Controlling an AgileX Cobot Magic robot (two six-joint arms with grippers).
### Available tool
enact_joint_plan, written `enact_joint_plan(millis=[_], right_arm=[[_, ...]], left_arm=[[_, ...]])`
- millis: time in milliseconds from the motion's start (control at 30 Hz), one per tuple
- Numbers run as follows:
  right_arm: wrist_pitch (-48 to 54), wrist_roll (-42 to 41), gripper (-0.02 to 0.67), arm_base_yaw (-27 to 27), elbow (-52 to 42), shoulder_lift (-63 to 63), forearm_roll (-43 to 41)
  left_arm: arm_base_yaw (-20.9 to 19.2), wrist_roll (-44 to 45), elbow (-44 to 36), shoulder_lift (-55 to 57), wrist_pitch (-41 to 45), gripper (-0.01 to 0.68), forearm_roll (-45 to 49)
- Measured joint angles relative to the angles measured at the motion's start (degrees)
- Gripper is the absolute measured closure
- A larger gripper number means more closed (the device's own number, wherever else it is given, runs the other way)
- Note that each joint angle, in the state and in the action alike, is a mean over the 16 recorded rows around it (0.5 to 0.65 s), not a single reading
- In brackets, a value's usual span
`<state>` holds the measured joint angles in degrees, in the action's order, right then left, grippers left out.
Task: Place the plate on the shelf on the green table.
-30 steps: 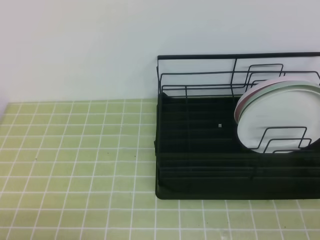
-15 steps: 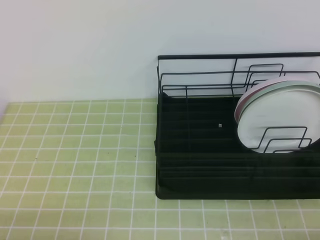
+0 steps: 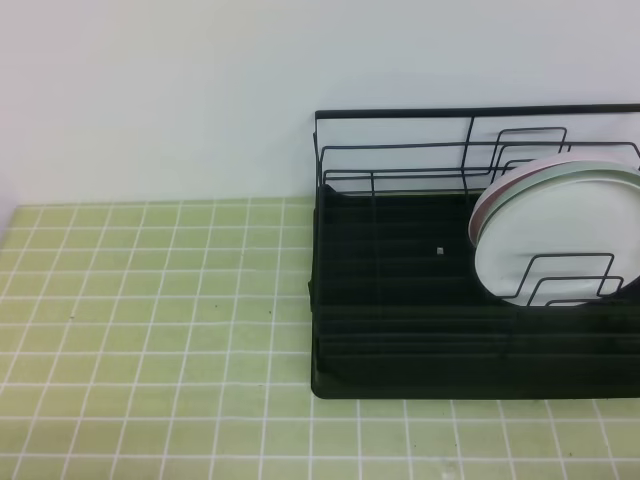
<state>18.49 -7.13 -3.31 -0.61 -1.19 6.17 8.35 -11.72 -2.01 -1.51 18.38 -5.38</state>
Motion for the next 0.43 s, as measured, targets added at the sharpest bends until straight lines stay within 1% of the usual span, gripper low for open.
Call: enact_joint_plan(millis=[433], right_arm=[[0.3, 0.0, 0.651, 0.0, 0.6, 0.5, 0.2]], left_arm=[[0.0, 0.0, -0.3, 0.0, 0.0, 0.675, 0.0]])
